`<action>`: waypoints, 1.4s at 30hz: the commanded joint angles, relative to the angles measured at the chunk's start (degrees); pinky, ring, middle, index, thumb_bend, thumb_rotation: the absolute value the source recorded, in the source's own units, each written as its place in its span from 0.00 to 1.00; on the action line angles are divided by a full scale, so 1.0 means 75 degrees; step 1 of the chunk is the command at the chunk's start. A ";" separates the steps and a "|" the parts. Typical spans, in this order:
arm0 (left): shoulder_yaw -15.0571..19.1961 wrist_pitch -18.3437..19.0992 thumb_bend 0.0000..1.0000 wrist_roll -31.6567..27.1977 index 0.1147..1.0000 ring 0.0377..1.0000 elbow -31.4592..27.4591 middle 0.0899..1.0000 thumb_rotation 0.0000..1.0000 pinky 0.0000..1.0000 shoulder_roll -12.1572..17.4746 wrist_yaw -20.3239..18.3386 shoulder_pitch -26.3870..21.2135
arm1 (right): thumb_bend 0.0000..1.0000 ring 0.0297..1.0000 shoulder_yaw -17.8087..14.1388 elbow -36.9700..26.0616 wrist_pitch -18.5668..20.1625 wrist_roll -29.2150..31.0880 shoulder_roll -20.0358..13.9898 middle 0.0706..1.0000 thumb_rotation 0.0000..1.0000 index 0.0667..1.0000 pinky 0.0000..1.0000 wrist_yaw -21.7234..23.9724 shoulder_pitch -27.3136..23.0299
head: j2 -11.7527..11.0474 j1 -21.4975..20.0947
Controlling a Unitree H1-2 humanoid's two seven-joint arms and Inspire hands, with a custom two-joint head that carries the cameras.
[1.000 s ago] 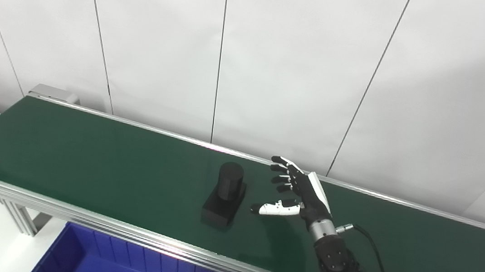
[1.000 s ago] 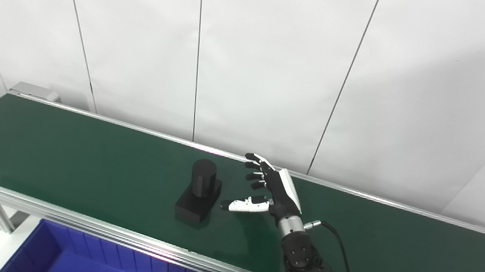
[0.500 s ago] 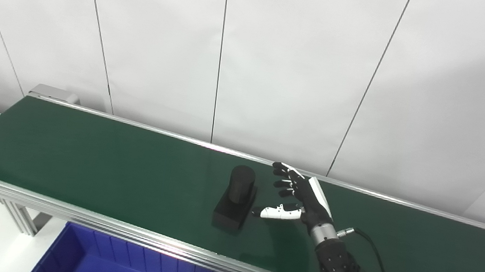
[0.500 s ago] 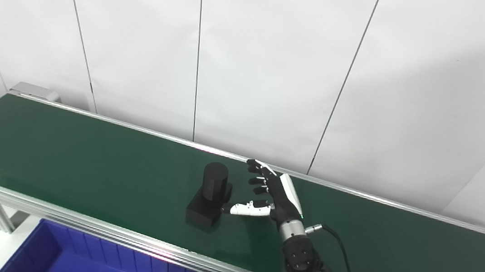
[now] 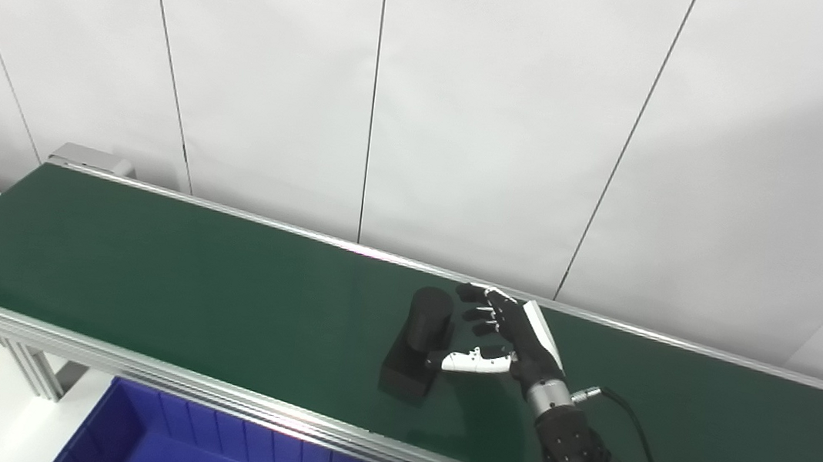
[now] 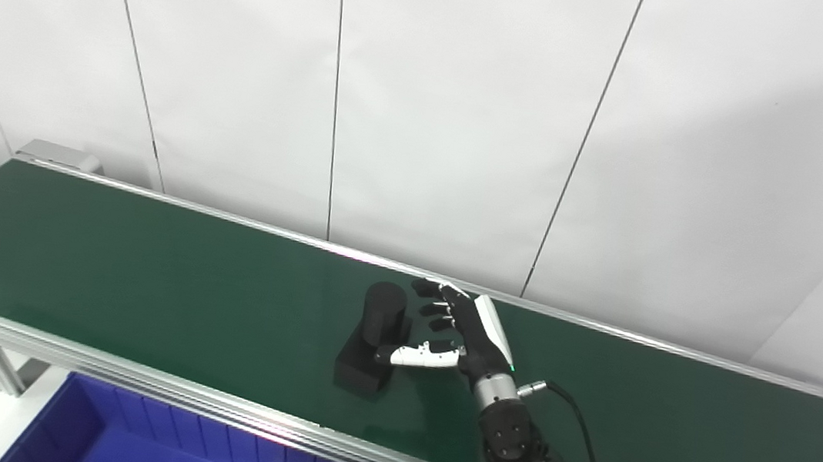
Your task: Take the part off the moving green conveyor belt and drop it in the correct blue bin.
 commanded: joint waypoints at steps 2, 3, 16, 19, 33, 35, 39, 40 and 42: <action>0.0012 -0.0205 0.93 0.0044 0.77 0.85 -0.0201 0.82 0.93 0.78 -0.0076 0.0061 -0.0065 | 0.91 0.72 -0.0013 -0.0208 -0.0173 0.0011 -0.0016 0.78 0.21 0.74 0.65 -0.0121 -0.0375 | 0.0000 0.0010; 0.0027 -0.0205 0.94 0.0018 0.77 0.85 -0.0205 0.82 0.93 0.79 -0.0084 0.0037 -0.0056 | 0.91 0.72 -0.0020 -0.0209 -0.0173 0.0022 -0.0018 0.78 0.21 0.74 0.65 -0.0111 -0.0372 | 0.0000 0.0010; 0.0009 -0.0205 0.93 0.0073 0.78 0.85 -0.0205 0.82 0.93 0.79 -0.0071 0.0073 -0.0057 | 0.77 0.63 -0.0121 -0.0159 -0.0173 0.0056 0.0013 0.68 0.16 0.69 0.58 -0.0276 -0.0352 | 0.0028 0.0004; 0.0000 -0.0205 0.93 0.0069 0.78 0.86 -0.0193 0.82 0.94 0.80 -0.0068 0.0052 -0.0061 | 0.71 0.56 -0.0186 -0.0109 -0.0173 0.0087 0.0030 0.62 0.05 0.64 0.49 -0.0425 -0.0347 | 0.0030 0.0004; 0.0024 -0.0205 0.91 0.0058 0.79 0.86 -0.0207 0.83 0.93 0.80 -0.0032 -0.0026 -0.0071 | 0.52 0.40 0.0098 0.0125 -0.0172 -0.0453 -0.0055 0.47 0.00 0.47 0.42 -0.1195 -0.0400 | 0.0051 -0.0037; 0.0044 -0.0205 0.91 0.0014 0.79 0.86 -0.0188 0.83 0.93 0.80 -0.0037 -0.0067 -0.0074 | 0.52 0.41 0.0107 0.0130 -0.0173 -0.0453 -0.0067 0.47 0.00 0.46 0.42 -0.1205 -0.0378 | 0.0047 -0.0046; 0.0095 -0.0205 0.92 -0.0045 0.79 0.86 -0.0223 0.83 0.93 0.81 -0.0055 -0.0165 -0.0048 | 0.52 0.40 0.0147 0.0107 -0.0173 -0.0500 -0.0107 0.48 0.00 0.45 0.41 -0.1270 -0.0334 | 0.0056 -0.0081; 0.0094 -0.0205 0.92 -0.0026 0.79 0.86 -0.0238 0.83 0.93 0.81 -0.0057 -0.0160 -0.0043 | 0.52 0.40 0.0151 0.0082 -0.0173 -0.0492 -0.0127 0.48 0.00 0.46 0.41 -0.1273 -0.0315 | 0.0086 -0.0183; 0.0108 -0.0205 0.91 -0.0026 0.79 0.86 -0.0261 0.83 0.93 0.81 -0.0072 -0.0176 -0.0033 | 0.52 0.41 0.0144 -0.0039 -0.0173 -0.0453 -0.0178 0.47 0.00 0.45 0.42 -0.1257 -0.0253 | 0.0135 -0.0282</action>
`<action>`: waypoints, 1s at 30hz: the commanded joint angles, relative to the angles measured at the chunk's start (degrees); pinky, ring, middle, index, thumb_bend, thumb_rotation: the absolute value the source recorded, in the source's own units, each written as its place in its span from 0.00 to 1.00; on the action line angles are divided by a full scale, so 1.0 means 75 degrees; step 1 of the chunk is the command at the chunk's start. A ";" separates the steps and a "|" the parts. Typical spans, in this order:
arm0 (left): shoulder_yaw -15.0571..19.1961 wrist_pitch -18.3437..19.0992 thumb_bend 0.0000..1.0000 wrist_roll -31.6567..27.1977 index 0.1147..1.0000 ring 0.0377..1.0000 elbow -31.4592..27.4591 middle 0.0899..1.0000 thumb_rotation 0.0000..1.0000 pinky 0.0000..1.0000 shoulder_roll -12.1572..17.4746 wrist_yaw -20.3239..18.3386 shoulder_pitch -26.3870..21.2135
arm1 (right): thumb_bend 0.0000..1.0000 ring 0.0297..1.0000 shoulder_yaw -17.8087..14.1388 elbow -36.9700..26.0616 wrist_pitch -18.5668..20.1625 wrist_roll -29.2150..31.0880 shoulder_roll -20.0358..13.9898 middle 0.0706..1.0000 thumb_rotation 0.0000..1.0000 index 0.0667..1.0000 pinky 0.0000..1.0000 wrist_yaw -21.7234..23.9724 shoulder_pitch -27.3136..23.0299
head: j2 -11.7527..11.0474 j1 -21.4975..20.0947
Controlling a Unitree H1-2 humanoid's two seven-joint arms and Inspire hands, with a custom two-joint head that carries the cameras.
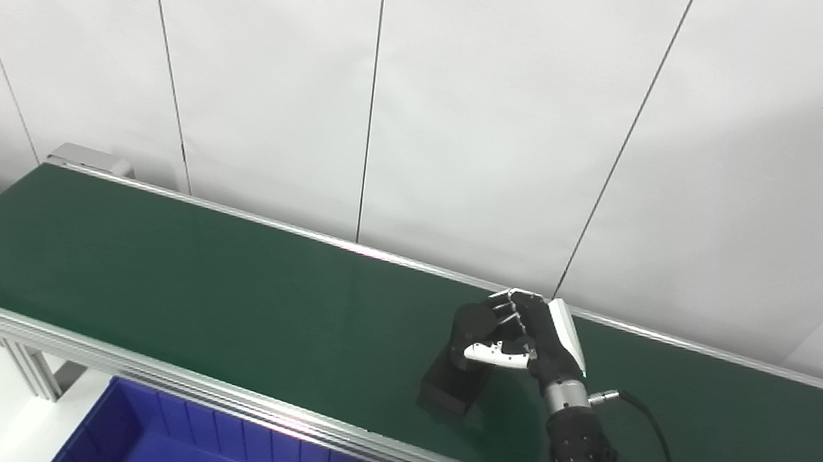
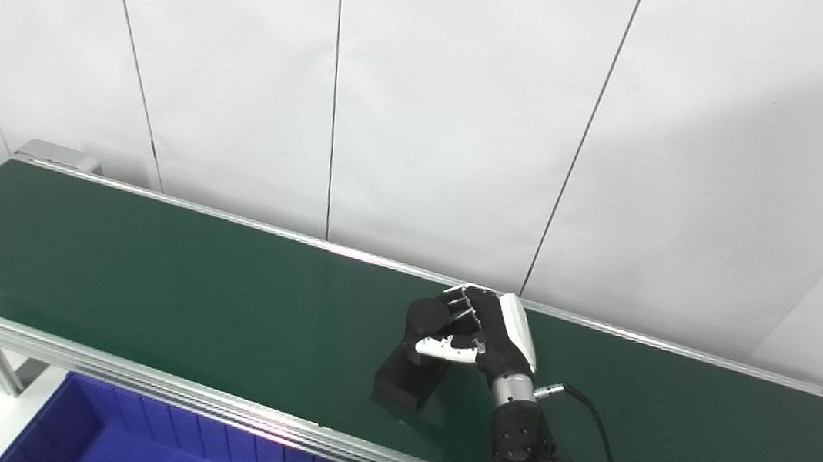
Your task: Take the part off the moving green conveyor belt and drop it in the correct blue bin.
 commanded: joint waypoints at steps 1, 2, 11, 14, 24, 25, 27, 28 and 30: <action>0.0060 -0.0205 0.91 -0.0028 0.79 0.87 -0.0272 0.83 0.93 0.80 -0.0085 -0.0020 -0.0047 | 0.52 0.41 0.0042 -0.0386 -0.0172 0.0025 -0.0058 0.47 0.00 0.45 0.42 -0.0033 -0.0127 | 0.0061 -0.0099; 0.0075 -0.0205 0.91 -0.0042 0.79 0.86 -0.0283 0.83 0.92 0.80 -0.0105 -0.0022 -0.0043 | 0.52 0.41 0.0077 -0.0582 -0.0172 0.0023 -0.0119 0.47 0.00 0.46 0.42 -0.0024 -0.0045 | 0.0117 -0.0188; 0.0161 -0.0205 0.90 -0.0107 0.82 0.89 -0.0375 0.86 0.97 0.84 -0.0190 -0.0054 -0.0041 | 0.52 0.39 0.0034 -0.3721 -0.0165 0.0190 -0.0829 0.45 0.00 0.48 0.39 0.0367 0.1287 | 0.0590 -0.0934; 0.0183 -0.0205 0.86 -0.0156 0.85 0.91 -0.0401 0.88 1.00 0.88 -0.0159 -0.0043 -0.0053 | 0.52 0.40 -0.0236 -0.5041 -0.0154 0.0346 -0.1013 0.46 0.00 0.48 0.39 0.0736 0.1896 | 0.0719 -0.1304; 0.0596 -0.0205 0.78 -0.0545 0.90 0.94 -0.0821 0.91 1.00 0.94 0.0096 -0.0579 0.0131 | 0.52 0.41 -0.0974 -0.7341 0.0559 0.0432 -0.1090 0.45 0.00 0.48 0.40 0.1347 0.3257 | 0.1182 -0.2796; 0.0673 -0.0205 0.78 -0.0589 0.91 0.94 -0.0956 0.92 1.00 0.94 0.0122 -0.0672 0.0196 | 0.52 0.41 -0.1034 -0.7576 0.0699 0.0387 -0.1103 0.45 0.00 0.48 0.40 0.1378 0.3425 | 0.1345 -0.3015; 0.0842 -0.0205 0.77 -0.0664 0.91 0.94 -0.1191 0.92 1.00 0.94 0.0136 -0.0871 0.0326 | 0.52 0.42 -0.1136 -0.7972 0.0874 0.0317 -0.1140 0.46 0.00 0.47 0.41 0.1434 0.3730 | 0.1491 -0.3219; 0.0929 -0.0205 0.79 -0.0697 0.91 0.93 -0.1287 0.92 1.00 0.94 0.0130 -0.0974 0.0385 | 0.52 0.42 -0.1178 -0.8137 0.0927 0.0296 -0.1159 0.46 0.00 0.47 0.41 0.1463 0.3862 | 0.1516 -0.3255; 0.1106 -0.0205 0.79 -0.0763 0.91 0.93 -0.1495 0.91 1.00 0.93 0.0136 -0.1181 0.0503 | 0.51 0.40 -0.1265 -0.8514 0.1024 0.0281 -0.1198 0.46 0.00 0.48 0.37 0.1542 0.4186 | 0.1658 -0.3447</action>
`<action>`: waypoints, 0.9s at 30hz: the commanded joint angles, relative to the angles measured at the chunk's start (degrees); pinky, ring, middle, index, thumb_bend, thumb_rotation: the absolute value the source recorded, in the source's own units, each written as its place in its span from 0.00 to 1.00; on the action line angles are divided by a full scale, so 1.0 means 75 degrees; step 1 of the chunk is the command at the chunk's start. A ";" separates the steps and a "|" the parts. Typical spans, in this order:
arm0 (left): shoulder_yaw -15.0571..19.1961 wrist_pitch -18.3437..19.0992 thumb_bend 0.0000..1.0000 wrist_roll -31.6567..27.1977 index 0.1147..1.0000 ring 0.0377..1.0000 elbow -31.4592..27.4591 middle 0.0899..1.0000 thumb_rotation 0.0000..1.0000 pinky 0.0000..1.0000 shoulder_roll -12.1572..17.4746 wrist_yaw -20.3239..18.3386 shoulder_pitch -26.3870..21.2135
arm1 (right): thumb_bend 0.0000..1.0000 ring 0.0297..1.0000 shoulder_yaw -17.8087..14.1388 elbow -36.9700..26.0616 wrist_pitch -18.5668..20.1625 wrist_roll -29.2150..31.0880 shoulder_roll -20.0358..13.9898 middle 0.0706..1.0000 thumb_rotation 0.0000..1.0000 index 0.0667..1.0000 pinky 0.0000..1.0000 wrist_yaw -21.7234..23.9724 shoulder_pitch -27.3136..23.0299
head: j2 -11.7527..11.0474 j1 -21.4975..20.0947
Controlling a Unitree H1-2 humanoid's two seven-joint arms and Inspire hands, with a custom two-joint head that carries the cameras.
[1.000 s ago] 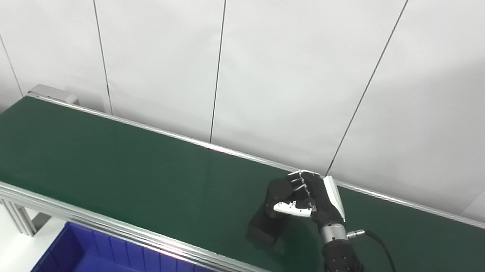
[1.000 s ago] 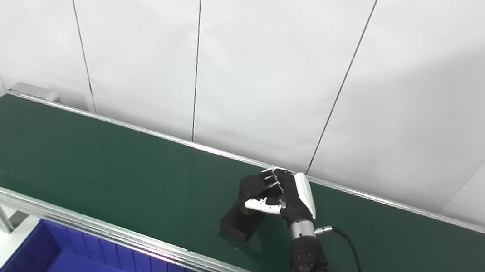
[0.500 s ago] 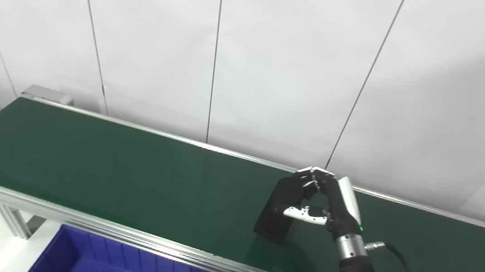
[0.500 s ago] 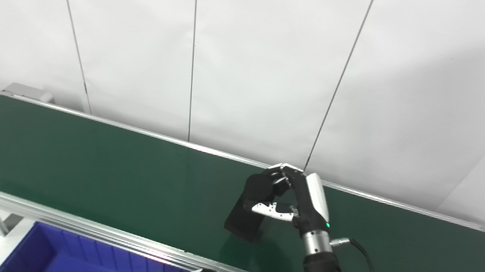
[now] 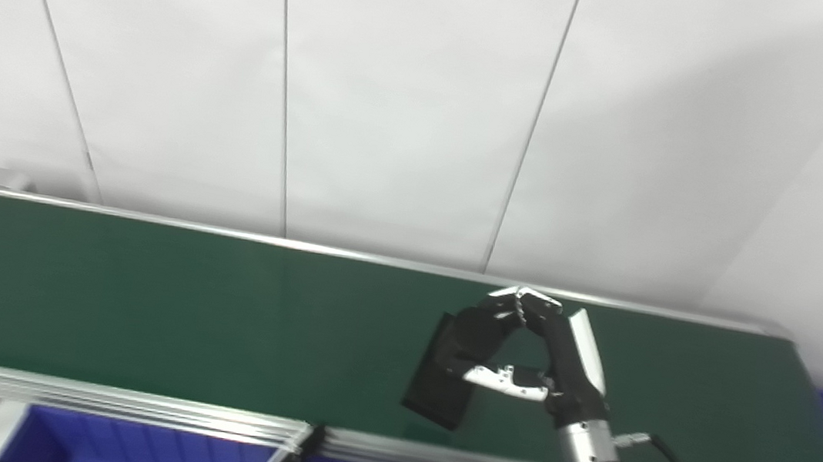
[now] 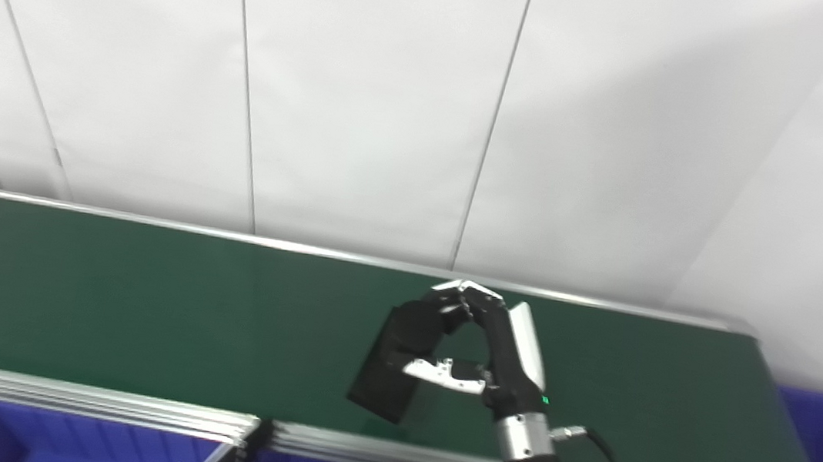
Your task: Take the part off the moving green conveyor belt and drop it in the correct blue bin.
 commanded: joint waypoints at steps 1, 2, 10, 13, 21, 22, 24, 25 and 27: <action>0.0195 -0.0209 0.79 -0.0117 0.91 0.92 -0.0427 0.91 1.00 0.93 0.0025 -0.0297 0.0081 | 0.51 0.39 -0.0168 -0.0600 0.0114 -0.0013 -0.0082 0.46 0.00 0.49 0.36 0.0053 0.0113 | 0.0090 -0.0110; 0.0288 -0.0209 0.80 -0.0163 0.90 0.92 -0.0500 0.90 1.00 0.93 0.0009 -0.0413 0.0124 | 0.51 0.38 -0.0200 -0.0719 0.0138 -0.0039 -0.0096 0.46 0.00 0.50 0.35 0.0073 0.0235 | 0.0090 -0.0110; 0.1077 -0.0208 0.84 -0.0614 0.91 0.92 -0.1242 0.89 1.00 0.93 -0.0072 -0.1316 0.0380 | 0.51 0.39 -0.0410 -0.1814 0.0721 -0.0366 -0.0233 0.45 0.00 0.49 0.36 0.0304 0.1442 | 0.0896 -0.0796; 0.1352 -0.0205 0.84 -0.1018 0.91 0.93 -0.1458 0.90 1.00 0.96 -0.0125 -0.1756 0.0412 | 0.52 0.40 -0.0461 -0.2241 0.1115 -0.0517 -0.0179 0.46 0.00 0.49 0.37 0.0367 0.1760 | 0.1119 -0.1022; 0.1924 -0.0188 0.83 -0.1302 0.91 0.95 -0.1584 0.90 1.00 0.99 -0.0054 -0.2346 0.0340 | 0.52 0.39 -0.0516 -0.2876 0.1775 -0.0670 0.0008 0.46 0.00 0.49 0.35 0.0430 0.2458 | 0.1300 -0.2199; 0.1994 -0.0188 0.81 -0.1329 0.92 0.95 -0.1575 0.90 1.00 1.00 -0.0038 -0.2416 0.0328 | 0.52 0.39 -0.0513 -0.2891 0.1763 -0.0693 0.0032 0.46 0.00 0.48 0.36 0.0407 0.2509 | 0.1300 -0.2199; 0.2119 -0.0171 0.81 -0.1436 0.92 0.95 -0.1569 0.90 1.00 0.99 0.0016 -0.2529 0.0295 | 0.52 0.39 -0.0490 -0.2994 0.1850 -0.0894 0.0085 0.46 0.00 0.49 0.36 0.0360 0.2570 | 0.1388 -0.2458; 0.2185 -0.0147 0.81 -0.1480 0.91 0.95 -0.1590 0.90 1.00 0.99 0.0039 -0.2579 0.0280 | 0.52 0.39 -0.0486 -0.3078 0.1956 -0.0973 0.0121 0.46 0.00 0.49 0.36 0.0368 0.2588 | 0.1473 -0.2655; 0.2308 -0.0084 0.83 -0.1643 0.90 0.96 -0.1628 0.89 1.00 1.00 0.0056 -0.2699 0.0248 | 0.52 0.40 -0.0504 -0.3223 0.2143 -0.1064 0.0170 0.45 0.00 0.48 0.37 0.0408 0.2619 | 0.1566 -0.2835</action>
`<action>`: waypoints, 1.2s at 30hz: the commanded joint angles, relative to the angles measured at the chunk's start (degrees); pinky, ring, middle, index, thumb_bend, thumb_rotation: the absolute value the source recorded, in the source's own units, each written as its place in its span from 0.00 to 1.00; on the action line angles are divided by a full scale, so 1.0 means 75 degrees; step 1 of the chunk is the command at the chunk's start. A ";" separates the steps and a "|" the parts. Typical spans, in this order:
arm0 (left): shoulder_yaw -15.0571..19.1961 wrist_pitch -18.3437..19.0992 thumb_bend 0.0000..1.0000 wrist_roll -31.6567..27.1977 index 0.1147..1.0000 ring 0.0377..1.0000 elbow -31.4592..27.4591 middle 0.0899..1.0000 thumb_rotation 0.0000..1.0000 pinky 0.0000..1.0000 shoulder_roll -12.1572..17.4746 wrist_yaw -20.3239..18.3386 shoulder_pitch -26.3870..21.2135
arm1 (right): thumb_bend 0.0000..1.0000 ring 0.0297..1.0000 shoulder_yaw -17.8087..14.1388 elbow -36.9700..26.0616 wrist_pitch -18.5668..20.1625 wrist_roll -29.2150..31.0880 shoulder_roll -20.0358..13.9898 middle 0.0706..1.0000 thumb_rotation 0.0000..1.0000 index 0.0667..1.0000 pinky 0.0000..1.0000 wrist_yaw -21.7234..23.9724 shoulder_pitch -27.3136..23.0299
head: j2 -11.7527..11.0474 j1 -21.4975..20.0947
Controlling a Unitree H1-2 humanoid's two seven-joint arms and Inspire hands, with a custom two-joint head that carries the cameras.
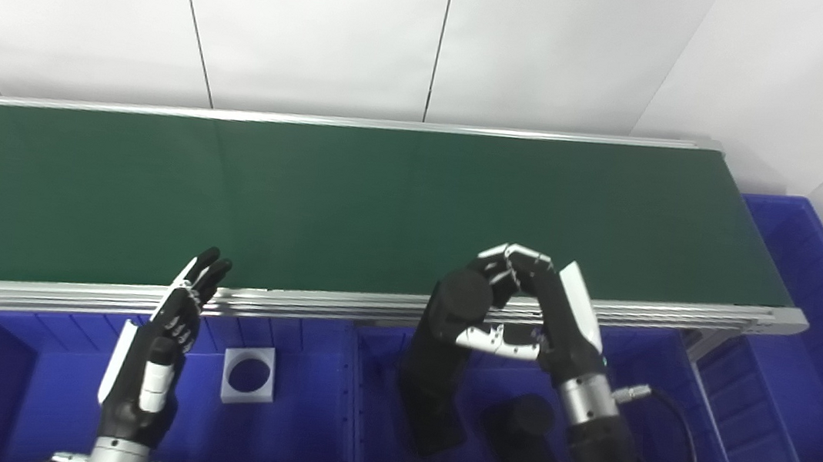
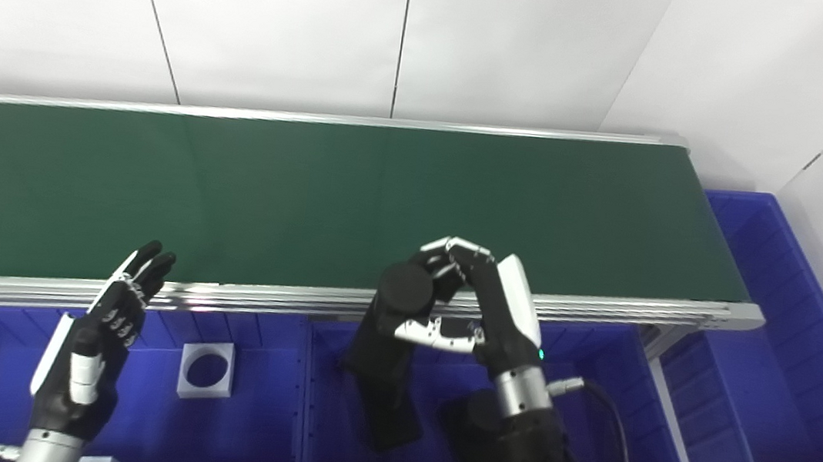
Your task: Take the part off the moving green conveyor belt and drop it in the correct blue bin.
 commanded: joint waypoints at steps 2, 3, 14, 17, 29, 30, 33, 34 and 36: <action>0.0171 -0.0068 0.84 -0.0304 0.90 0.96 -0.0242 0.89 1.00 1.00 0.0100 -0.0280 -0.0192 | 0.52 0.40 -0.0087 -0.0559 0.0218 -0.0073 0.0058 0.45 0.00 0.48 0.37 -0.0009 -0.0147 | 0.0135 -0.0248; 0.0218 -0.0051 0.84 -0.0341 0.90 0.96 -0.0244 0.89 1.00 0.99 0.0114 -0.0326 -0.0211 | 0.52 0.40 -0.0112 -0.0597 0.0276 -0.0046 0.0054 0.46 0.00 0.48 0.37 0.0016 -0.0130 | 0.0160 -0.0283; 0.0521 0.0082 0.86 -0.0453 0.90 0.96 -0.0254 0.90 1.00 0.99 0.0133 -0.0676 -0.0248 | 0.52 0.40 -0.0385 -0.0870 0.0533 -0.0023 -0.0074 0.46 0.00 0.47 0.37 0.0120 0.0301 | 0.0135 -0.0344; 0.0545 0.0127 0.87 -0.0365 0.90 0.96 -0.0294 0.90 1.00 0.99 0.0123 -0.0656 -0.0215 | 0.52 0.39 -0.0630 -0.1113 0.0813 -0.0159 -0.0221 0.46 0.00 0.47 0.36 0.0115 0.0501 | 0.0122 -0.0294; 0.0567 0.0226 0.87 -0.0272 0.90 0.96 -0.0327 0.89 1.00 1.00 0.0058 -0.0647 -0.0160 | 0.51 0.37 -0.1683 -0.0955 0.0583 0.0522 -0.0596 0.47 0.00 0.48 0.34 -0.0007 0.1033 | 0.0088 -0.0072; 0.0571 0.0181 0.87 -0.0272 0.90 0.96 -0.0295 0.89 1.00 1.00 0.0062 -0.0666 -0.0164 | 0.51 0.37 -0.1675 -0.0931 0.0562 0.0458 -0.0605 0.47 0.00 0.48 0.34 -0.0020 0.1039 | 0.0092 -0.0054; 0.0584 0.0123 0.86 -0.0236 0.89 0.96 -0.0282 0.89 1.00 0.99 0.0048 -0.0661 -0.0153 | 0.51 0.37 -0.1636 -0.0900 0.0550 0.0270 -0.0626 0.47 0.00 0.48 0.36 -0.0043 0.1058 | 0.0119 0.0054; 0.0584 0.0141 0.86 -0.0207 0.89 0.95 -0.0300 0.89 1.00 0.98 0.0040 -0.0644 -0.0142 | 0.51 0.37 -0.1615 -0.0898 0.0555 0.0230 -0.0637 0.47 0.00 0.49 0.34 -0.0027 0.1063 | 0.0121 0.0057; 0.0590 0.0223 0.87 -0.0156 0.89 0.95 -0.0372 0.89 1.00 0.98 0.0008 -0.0598 -0.0111 | 0.51 0.36 -0.1564 -0.0897 0.0556 0.0134 -0.0636 0.47 0.00 0.49 0.33 -0.0015 0.1076 | 0.0135 0.0084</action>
